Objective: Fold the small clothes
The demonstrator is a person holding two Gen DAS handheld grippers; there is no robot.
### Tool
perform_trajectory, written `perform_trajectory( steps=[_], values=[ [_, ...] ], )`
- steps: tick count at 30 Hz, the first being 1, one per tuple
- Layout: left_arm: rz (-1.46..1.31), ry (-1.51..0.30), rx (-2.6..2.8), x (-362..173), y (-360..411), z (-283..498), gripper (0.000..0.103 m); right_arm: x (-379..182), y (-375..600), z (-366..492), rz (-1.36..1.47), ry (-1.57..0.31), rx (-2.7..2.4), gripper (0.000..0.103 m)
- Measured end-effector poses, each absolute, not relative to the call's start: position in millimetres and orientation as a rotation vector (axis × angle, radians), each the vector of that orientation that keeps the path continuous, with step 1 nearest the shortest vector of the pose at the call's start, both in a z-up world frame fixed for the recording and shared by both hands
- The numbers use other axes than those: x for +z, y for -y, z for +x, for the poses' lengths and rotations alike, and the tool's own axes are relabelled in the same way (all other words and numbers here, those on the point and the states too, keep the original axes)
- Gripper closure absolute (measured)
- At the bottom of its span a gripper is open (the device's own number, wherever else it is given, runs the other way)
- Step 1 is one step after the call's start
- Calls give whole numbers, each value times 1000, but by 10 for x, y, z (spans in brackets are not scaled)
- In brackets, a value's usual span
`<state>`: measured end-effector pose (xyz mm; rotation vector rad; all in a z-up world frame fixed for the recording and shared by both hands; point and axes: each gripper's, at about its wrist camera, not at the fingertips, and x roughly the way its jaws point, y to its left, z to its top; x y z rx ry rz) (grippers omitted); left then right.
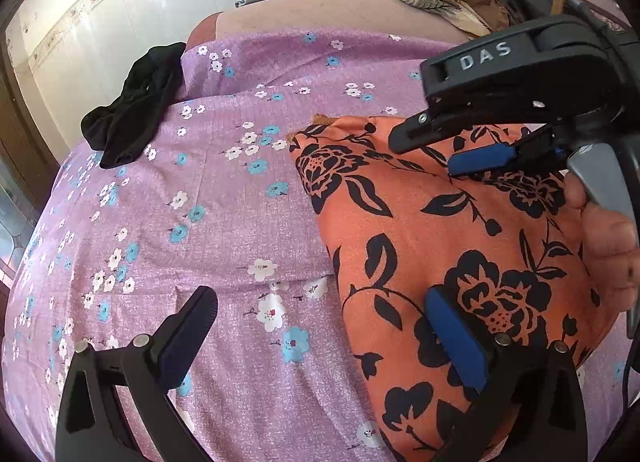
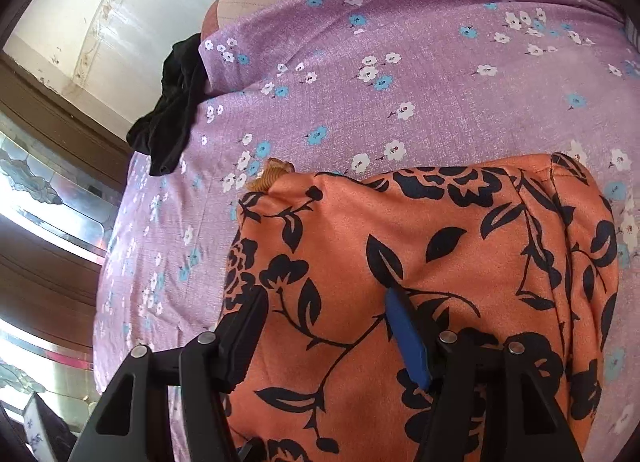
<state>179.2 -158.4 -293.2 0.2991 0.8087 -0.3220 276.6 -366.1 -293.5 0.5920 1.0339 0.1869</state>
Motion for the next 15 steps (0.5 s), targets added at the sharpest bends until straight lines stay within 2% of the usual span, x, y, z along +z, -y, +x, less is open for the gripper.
perform_trajectory(
  steps=[15],
  values=[
    [179,-777,-178,-2640,1136,2067,0,-2795,3853,2614,622,-966,152,38]
  ],
)
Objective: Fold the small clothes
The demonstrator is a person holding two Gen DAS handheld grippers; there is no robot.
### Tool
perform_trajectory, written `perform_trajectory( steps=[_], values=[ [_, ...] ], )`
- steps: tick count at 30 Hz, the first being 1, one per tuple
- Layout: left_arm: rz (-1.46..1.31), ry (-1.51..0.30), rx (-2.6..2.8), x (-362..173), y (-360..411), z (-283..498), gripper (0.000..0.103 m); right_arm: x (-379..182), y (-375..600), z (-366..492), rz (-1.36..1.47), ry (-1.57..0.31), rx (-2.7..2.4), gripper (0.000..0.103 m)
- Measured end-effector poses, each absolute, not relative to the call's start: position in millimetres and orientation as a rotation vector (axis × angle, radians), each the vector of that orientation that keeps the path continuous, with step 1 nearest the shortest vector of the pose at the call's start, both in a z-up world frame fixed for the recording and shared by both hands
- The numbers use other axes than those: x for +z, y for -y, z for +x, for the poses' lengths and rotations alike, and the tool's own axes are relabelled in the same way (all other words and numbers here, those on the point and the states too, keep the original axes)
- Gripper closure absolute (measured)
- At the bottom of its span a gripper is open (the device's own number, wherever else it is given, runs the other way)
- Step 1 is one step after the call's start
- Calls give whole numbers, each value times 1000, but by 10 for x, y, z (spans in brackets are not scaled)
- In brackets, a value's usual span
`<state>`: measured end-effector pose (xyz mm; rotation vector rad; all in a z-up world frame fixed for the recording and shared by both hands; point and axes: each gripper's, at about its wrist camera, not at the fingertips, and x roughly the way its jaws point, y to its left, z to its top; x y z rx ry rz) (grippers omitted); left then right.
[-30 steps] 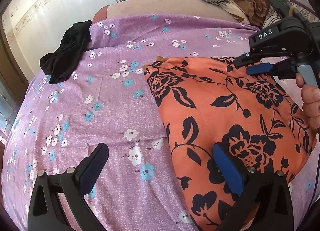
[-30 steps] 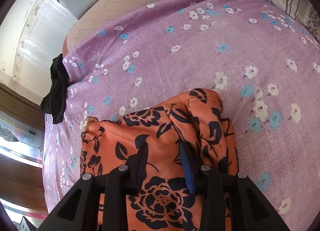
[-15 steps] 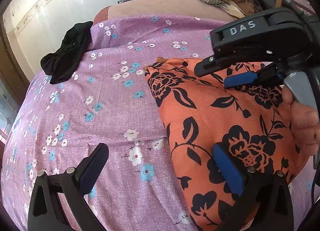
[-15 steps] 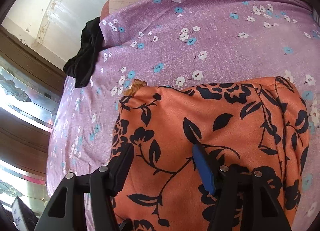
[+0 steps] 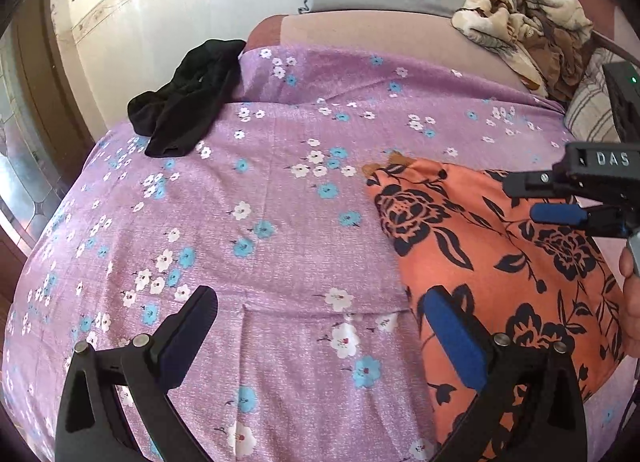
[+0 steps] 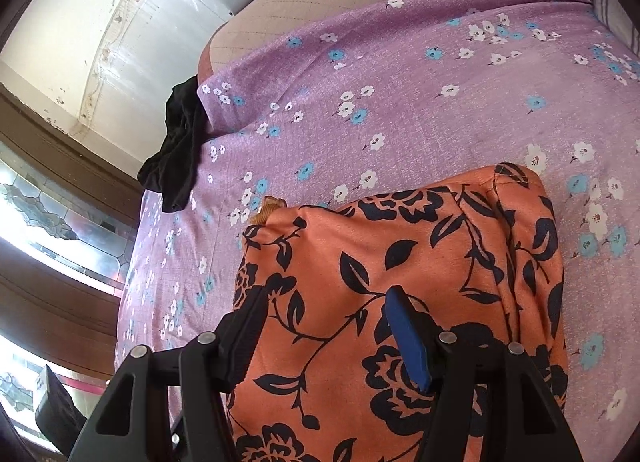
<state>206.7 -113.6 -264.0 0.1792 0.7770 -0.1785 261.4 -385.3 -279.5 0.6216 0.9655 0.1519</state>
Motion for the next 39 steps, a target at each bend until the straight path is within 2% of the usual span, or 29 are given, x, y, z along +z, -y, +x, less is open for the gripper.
perform_trajectory(
  steps=[16,39],
  values=[
    [40,-682,-7,-2359,490,2248,0,-2814,3671,2594,543,-979,181,38],
    [76,-680,-3,-2412,539,2251,0,-2744,3898,2515,567,-926,159,38]
  ],
)
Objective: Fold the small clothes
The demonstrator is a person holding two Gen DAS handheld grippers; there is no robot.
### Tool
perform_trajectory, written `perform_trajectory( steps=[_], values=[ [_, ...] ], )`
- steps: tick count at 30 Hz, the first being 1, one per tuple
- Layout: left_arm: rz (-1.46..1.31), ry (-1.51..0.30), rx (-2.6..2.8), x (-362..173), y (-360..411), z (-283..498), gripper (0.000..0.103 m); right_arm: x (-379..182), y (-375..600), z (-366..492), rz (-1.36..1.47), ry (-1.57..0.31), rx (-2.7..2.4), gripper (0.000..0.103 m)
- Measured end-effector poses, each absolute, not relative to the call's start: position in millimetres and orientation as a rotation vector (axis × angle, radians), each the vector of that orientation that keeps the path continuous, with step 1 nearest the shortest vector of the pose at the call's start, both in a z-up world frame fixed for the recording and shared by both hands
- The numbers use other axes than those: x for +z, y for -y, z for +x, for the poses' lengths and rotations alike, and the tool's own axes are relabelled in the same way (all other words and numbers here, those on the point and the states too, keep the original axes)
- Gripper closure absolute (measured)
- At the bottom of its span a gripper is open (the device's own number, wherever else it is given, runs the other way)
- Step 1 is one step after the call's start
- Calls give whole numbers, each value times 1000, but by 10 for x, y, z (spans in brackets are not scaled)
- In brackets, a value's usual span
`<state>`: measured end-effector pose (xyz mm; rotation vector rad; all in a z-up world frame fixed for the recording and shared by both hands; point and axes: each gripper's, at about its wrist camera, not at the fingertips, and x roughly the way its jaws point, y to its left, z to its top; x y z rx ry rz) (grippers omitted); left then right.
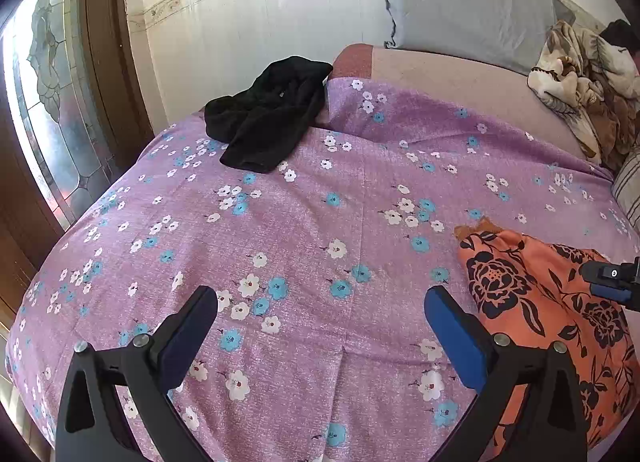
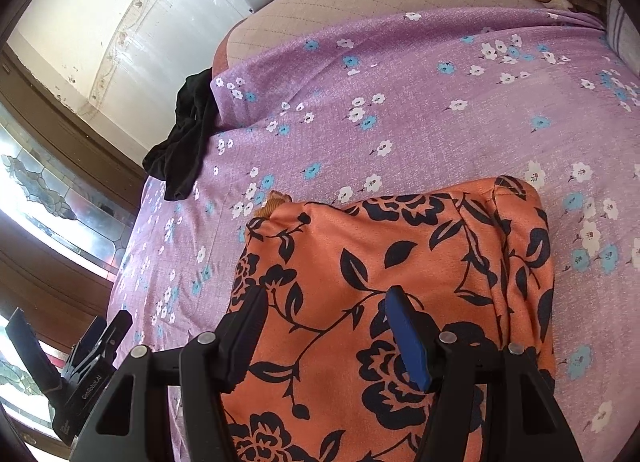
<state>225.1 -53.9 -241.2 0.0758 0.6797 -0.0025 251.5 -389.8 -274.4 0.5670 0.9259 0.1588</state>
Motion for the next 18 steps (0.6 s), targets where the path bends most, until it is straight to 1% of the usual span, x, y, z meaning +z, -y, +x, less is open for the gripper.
perform_trajectory(
  steps=[3,6,11,12,15,18],
  values=[
    [82,-712,-39,-2489,604,2268,0,-2743,3956,2508,574,-920,142,38],
    [87,-786,-121,-2640,748,2296,0,-2783,4035,2501,594,-926,127,38],
    [134,-914,-285,-2948,1128,2250,0,-2994,4173,2542,635,-993,120,38],
    [158,-926,-291,-2992,1199,2225,0,-2987,4193,2536,645,-991,130,38],
    [191,-888,-267,-2976,1256,2159,0,-2896,4285,2497,673,-948,122,38],
    [135,-909,-267,-2955,1203,2183,0,-2826,4455,2507,720,-892,76,38]
  ],
)
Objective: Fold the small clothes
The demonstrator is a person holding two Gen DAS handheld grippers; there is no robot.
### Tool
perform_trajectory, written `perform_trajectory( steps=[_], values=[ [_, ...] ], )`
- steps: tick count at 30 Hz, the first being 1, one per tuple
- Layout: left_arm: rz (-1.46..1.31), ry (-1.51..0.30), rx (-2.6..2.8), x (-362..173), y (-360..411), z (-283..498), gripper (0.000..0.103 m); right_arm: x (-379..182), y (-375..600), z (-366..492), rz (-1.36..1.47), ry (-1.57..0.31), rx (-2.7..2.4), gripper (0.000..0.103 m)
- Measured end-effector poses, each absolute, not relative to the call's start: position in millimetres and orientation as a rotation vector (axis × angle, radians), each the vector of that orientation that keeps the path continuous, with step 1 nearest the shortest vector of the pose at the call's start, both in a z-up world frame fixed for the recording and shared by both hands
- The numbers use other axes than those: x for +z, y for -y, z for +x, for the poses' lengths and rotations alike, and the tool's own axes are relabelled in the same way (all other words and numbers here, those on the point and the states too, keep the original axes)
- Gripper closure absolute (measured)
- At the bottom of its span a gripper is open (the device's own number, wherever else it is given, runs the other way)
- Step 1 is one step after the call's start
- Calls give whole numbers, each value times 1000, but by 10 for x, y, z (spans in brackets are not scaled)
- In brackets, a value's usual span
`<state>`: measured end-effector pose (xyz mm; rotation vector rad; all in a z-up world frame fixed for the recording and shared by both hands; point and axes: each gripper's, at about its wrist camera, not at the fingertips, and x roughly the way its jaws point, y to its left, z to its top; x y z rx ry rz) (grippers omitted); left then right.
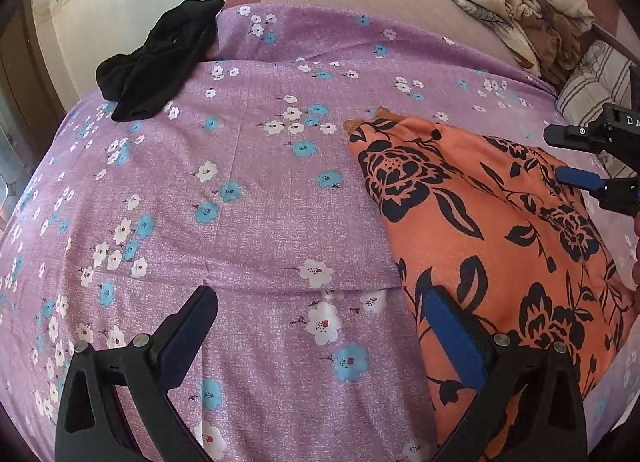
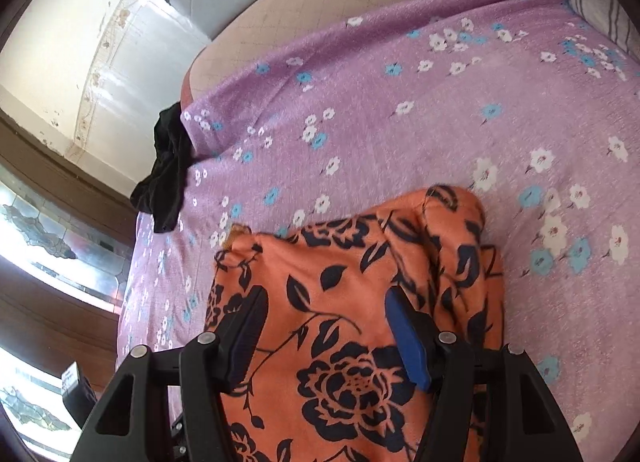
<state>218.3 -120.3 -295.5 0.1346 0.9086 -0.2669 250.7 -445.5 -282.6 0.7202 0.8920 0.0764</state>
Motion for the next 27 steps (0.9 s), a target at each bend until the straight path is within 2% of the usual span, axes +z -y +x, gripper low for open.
perform_trajectory(
  steps=[2,3,4,7,18,24,27],
  values=[
    [93,-882,-265,-2911,1157,2184,0,-2901,4597,2539,791,-890,36,36],
    [79,-865,-276,-2882,1144,2179,0,-2982,4646,2578,815,-921,5,30],
    [71,-853,-291,-2861,1152,2166,0,-3084,4693,2629,832,-961,-19,29],
    [106,-857,-328,-2882,1254,2143,0,-3207,4800,2666,915,-950,8,29],
    [81,-846,-362,-2825,1238,2048,0,-2766,4714,2207,903,-859,118,29],
    [250,-878,-410,-2982,1518,1939,0,-2962,4388,2210,828,-1013,163,29],
    [226,-847,-408,-2968,1493,1920,0,-2998,4374,2174,817,-1007,154,29]
  ],
)
